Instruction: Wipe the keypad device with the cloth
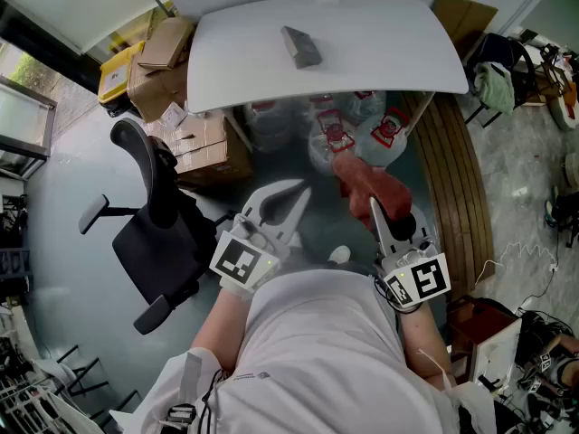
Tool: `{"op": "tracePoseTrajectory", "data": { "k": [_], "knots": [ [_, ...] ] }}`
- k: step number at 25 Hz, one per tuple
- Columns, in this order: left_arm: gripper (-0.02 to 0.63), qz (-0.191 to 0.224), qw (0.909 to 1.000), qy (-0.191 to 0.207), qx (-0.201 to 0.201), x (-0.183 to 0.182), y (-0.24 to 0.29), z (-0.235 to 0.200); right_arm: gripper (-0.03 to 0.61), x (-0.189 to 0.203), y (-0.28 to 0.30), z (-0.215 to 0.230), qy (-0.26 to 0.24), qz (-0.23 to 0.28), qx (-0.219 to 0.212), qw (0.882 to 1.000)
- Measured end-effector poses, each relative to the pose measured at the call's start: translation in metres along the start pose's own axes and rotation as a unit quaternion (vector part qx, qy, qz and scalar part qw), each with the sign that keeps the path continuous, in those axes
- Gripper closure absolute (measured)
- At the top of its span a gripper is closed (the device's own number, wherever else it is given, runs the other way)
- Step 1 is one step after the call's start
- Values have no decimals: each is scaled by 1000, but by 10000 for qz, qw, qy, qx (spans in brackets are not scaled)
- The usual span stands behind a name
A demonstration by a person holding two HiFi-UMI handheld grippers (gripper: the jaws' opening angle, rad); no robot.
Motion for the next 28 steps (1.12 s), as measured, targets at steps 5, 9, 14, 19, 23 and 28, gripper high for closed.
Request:
{"op": "tracePoseTrajectory", "data": {
  "k": [5, 9, 14, 19, 23, 28],
  "knots": [
    [603, -8, 9999, -111, 99, -6, -3, -29, 525, -2, 27, -6, -66, -71, 89, 9999],
    [603, -25, 9996, -127, 251, -11, -1, -53, 526, -2, 52, -9, -53, -161, 168, 9997],
    [602, -29, 9991, -221, 371, -15, -5, -82, 525, 0, 81, -10, 220, -83, 301, 9993],
    [601, -149, 9992, -208, 305, -15, -2, -108, 525, 4, 103, 1, 221, -157, 417, 9988],
    [601, -246, 9991, -310, 136, -11, 10, -126, 525, 15, 117, 19, 266, -238, 405, 9985],
    [601, -267, 9994, -205, -79, -6, 45, -144, 525, 29, 141, 57, 336, -182, 184, 9991]
  ]
}}
Point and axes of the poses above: the fingertips, and each gripper's own axes: y forward along the fingers, z to its right, x out of its underside, the point moved 2 cm from there along -y, backward along the fingers, and after that the axes turned 11 degrees about -y, right-handed, at the moved point
